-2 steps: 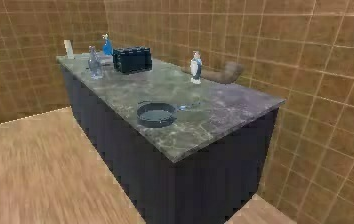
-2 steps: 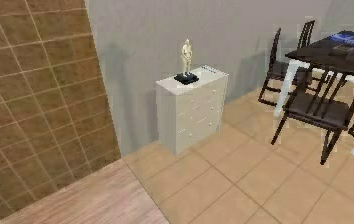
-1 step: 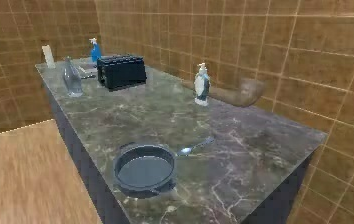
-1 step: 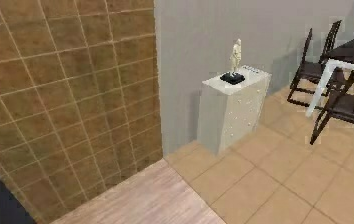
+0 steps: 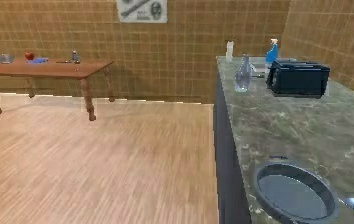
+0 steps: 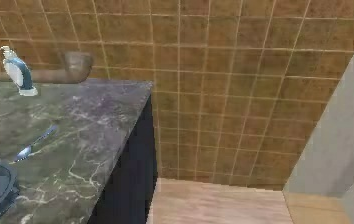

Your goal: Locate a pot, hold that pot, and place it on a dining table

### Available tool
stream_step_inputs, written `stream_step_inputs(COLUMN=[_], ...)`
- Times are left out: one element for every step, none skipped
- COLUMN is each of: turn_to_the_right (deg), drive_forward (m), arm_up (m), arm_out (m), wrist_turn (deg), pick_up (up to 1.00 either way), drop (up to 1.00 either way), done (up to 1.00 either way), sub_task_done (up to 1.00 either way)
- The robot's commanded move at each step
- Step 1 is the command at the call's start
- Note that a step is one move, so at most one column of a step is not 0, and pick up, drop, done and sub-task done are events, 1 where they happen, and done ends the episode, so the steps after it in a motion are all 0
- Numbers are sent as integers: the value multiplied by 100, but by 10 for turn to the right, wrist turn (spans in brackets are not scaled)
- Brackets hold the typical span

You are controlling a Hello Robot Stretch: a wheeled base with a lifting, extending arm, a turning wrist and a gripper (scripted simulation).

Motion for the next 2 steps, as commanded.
stream_step_inputs(turn_to_the_right=[-450,0], drive_forward=[0,0], arm_up=[0,50], arm_out=[0,0], wrist_turn=[0,0], pick_up=[0,0], drop=[0,0], done=[0,0], sub_task_done=[0,0])
